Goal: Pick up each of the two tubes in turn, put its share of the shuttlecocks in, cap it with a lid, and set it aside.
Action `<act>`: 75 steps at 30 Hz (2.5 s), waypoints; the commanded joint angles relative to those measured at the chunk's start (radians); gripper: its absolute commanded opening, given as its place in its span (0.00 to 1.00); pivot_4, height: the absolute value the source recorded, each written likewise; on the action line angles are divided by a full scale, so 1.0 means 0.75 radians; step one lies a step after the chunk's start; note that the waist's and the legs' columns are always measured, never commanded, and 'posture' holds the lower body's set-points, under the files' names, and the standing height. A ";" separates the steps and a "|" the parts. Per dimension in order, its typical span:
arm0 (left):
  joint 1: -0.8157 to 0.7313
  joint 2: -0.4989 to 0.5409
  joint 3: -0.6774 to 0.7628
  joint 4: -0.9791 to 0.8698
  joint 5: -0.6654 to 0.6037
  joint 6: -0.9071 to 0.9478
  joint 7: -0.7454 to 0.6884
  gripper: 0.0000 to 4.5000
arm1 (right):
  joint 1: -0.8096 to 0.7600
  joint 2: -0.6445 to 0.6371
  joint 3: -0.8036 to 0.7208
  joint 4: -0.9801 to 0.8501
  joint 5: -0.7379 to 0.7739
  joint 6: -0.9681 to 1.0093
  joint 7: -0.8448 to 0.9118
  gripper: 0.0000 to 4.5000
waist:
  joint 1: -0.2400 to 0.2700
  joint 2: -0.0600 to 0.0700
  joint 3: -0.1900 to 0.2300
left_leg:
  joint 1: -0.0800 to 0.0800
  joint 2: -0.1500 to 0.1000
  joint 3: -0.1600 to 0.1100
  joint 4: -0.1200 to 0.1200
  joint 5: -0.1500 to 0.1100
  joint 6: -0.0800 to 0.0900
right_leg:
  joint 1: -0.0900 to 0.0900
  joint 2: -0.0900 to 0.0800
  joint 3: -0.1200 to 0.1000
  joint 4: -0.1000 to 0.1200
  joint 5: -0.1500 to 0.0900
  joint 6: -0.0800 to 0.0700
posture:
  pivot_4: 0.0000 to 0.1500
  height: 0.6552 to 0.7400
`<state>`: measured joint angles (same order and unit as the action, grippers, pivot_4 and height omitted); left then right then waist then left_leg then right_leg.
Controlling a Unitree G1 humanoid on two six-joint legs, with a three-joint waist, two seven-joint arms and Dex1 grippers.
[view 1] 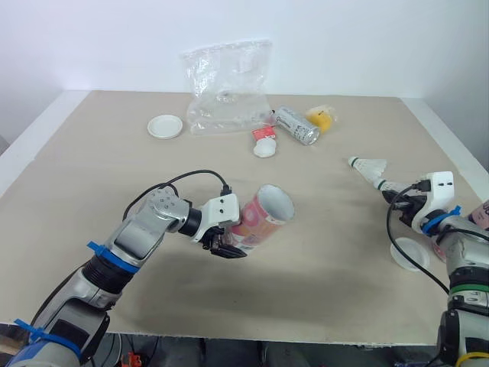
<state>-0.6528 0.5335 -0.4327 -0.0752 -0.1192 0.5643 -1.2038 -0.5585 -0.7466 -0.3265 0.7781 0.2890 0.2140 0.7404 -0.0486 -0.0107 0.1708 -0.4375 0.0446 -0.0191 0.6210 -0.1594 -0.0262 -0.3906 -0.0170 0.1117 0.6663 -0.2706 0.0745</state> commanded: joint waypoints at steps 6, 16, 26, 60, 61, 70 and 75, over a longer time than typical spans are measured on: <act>0.001 0.003 -0.018 0.007 0.007 -0.005 -0.001 0.76 | 0.090 0.014 -0.055 -0.277 0.057 0.041 -0.050 0.02 | 0.000 0.000 0.000 | 0.000 0.000 0.000 0.000 0.000 0.000 | 0.000 0.000 0.000 0.000 0.000 0.000 | 1.00 1.00; 0.005 -0.006 -0.022 0.007 0.007 -0.008 0.003 0.76 | 0.374 0.078 -0.183 -0.941 0.208 0.335 -0.261 0.02 | 0.002 0.000 0.000 | 0.000 0.000 -0.001 0.000 0.000 0.000 | 0.000 0.000 0.000 0.000 0.000 0.000 | 1.00 1.00; -0.033 -0.027 -0.034 0.079 0.011 -0.055 -0.026 0.76 | 0.519 -0.114 -0.155 -1.509 0.301 0.430 -0.076 0.02 | 0.002 0.000 0.000 | 0.000 0.000 0.000 0.001 0.000 0.000 | 0.000 -0.001 0.000 0.000 0.000 0.000 | 1.00 1.00; -0.081 -0.069 -0.043 0.166 0.039 -0.085 -0.034 0.76 | -0.314 -0.293 0.574 -1.440 0.089 -0.136 0.868 0.42 | 0.021 -0.002 0.001 | -0.003 -0.002 0.000 0.004 0.000 0.000 | 0.000 -0.004 -0.001 -0.001 -0.002 -0.001 | 1.00 1.00; -0.082 -0.069 -0.043 0.166 0.039 -0.084 -0.033 0.76 | -0.317 -0.286 0.557 -1.448 0.120 -0.100 0.854 0.51 | 0.021 -0.002 0.001 | -0.003 -0.002 0.000 0.004 0.000 0.000 | 0.000 -0.004 -0.001 -0.001 -0.001 -0.001 | 1.00 1.00; -0.093 -0.059 -0.042 0.190 0.043 -0.099 -0.038 0.76 | -0.251 -0.257 0.270 -1.485 0.455 0.411 0.543 0.99 | 0.021 -0.003 0.001 | -0.003 -0.001 -0.001 0.004 0.000 0.000 | 0.000 -0.004 -0.002 0.000 -0.002 -0.003 | 1.00 1.00; -0.097 -0.062 -0.043 0.191 0.043 -0.099 -0.037 0.76 | -0.058 -0.138 0.055 -1.385 0.484 0.630 0.158 0.99 | 0.021 -0.004 0.000 | -0.002 -0.001 -0.001 0.004 0.000 0.000 | 0.001 -0.003 -0.002 0.000 -0.001 -0.003 | 1.00 1.00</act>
<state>-0.7230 0.4801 -0.4596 0.0615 -0.1070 0.4856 -1.2426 -0.6336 -0.8660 -0.2271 -0.2875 0.6625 0.6486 0.9579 -0.0327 -0.0139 0.1710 -0.4391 0.0440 -0.0200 0.6246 -0.1593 -0.0260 -0.3897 -0.0189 0.1104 0.6660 -0.2712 0.0720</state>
